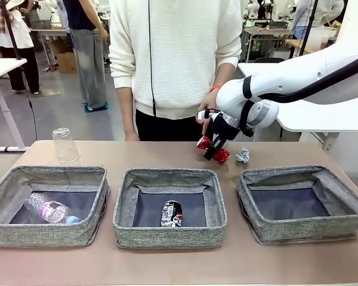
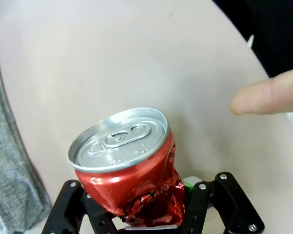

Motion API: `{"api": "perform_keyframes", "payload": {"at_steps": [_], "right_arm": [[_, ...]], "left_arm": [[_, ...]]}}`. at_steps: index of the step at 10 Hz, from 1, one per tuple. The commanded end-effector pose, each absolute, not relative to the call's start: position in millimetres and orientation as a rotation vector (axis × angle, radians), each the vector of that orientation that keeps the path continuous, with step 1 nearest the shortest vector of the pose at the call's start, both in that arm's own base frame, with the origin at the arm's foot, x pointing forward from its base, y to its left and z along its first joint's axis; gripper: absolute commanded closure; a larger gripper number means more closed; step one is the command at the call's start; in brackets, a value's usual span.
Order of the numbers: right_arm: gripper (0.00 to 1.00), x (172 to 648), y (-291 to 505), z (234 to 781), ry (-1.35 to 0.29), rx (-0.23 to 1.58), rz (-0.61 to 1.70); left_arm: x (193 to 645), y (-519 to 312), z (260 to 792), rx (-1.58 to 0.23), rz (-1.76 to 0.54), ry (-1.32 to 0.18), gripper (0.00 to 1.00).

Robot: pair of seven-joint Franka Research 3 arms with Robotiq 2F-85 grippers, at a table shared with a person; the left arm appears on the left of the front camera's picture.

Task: Sort the waste into the appropriate baskets.
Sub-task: Pick up the waste item pointed out by the person.

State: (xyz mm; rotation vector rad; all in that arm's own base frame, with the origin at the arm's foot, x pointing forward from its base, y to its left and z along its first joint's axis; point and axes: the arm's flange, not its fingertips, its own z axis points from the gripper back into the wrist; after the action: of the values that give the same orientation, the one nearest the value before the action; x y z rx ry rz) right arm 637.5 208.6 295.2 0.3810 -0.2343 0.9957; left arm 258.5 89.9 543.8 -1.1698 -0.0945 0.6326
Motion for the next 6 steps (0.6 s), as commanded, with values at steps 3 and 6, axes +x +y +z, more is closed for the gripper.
{"api": "perform_keyframes", "payload": {"at_steps": [3,6], "right_arm": [[1.0,588,187,393,-0.211,0.362,0.825],[1.0,494,190,496,0.059,0.443,0.552]], "left_arm": [[258,92,545,-1.175,0.622,-0.104,0.0],[258,92,545,-1.175,0.622,-0.104,0.0]]}}
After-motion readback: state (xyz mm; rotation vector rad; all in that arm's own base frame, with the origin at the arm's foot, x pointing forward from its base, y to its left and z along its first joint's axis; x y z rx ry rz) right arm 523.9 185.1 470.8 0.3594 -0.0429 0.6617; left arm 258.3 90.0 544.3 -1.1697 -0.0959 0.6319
